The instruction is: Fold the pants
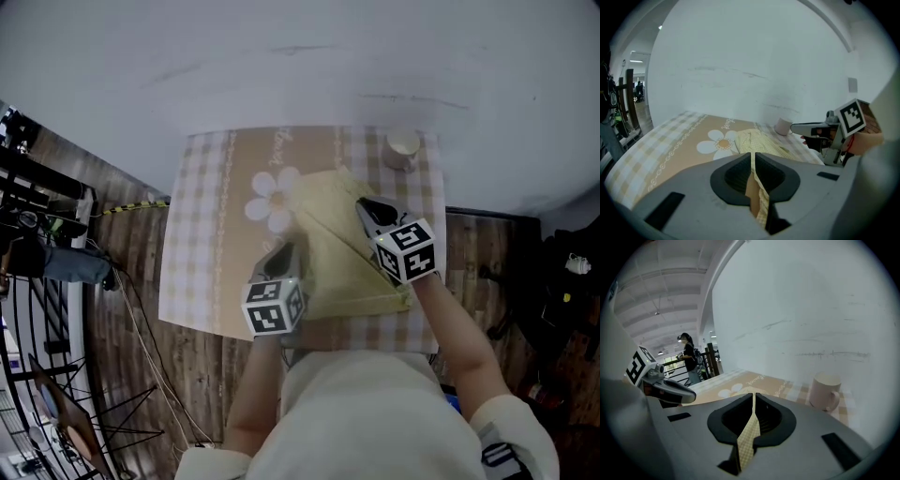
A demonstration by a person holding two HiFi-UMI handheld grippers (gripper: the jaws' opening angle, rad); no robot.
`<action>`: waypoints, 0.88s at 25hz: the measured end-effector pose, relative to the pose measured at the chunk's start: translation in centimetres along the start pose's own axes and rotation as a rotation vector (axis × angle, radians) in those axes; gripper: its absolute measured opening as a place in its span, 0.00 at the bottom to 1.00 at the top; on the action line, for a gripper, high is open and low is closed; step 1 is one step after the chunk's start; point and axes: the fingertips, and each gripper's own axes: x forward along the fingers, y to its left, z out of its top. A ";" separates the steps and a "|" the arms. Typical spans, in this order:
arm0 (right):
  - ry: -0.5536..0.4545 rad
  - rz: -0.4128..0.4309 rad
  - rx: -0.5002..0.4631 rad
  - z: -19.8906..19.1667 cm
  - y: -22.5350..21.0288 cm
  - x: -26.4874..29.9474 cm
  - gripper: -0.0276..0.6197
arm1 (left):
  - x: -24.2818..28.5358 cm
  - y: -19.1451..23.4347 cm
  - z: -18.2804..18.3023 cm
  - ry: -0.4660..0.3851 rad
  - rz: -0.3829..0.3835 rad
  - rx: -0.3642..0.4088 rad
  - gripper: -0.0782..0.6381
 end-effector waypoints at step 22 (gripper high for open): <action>0.326 -0.032 0.044 -4.8 -3.8 13.4 0.16 | 5.5 4.1 1.8 0.015 -0.044 -0.036 0.15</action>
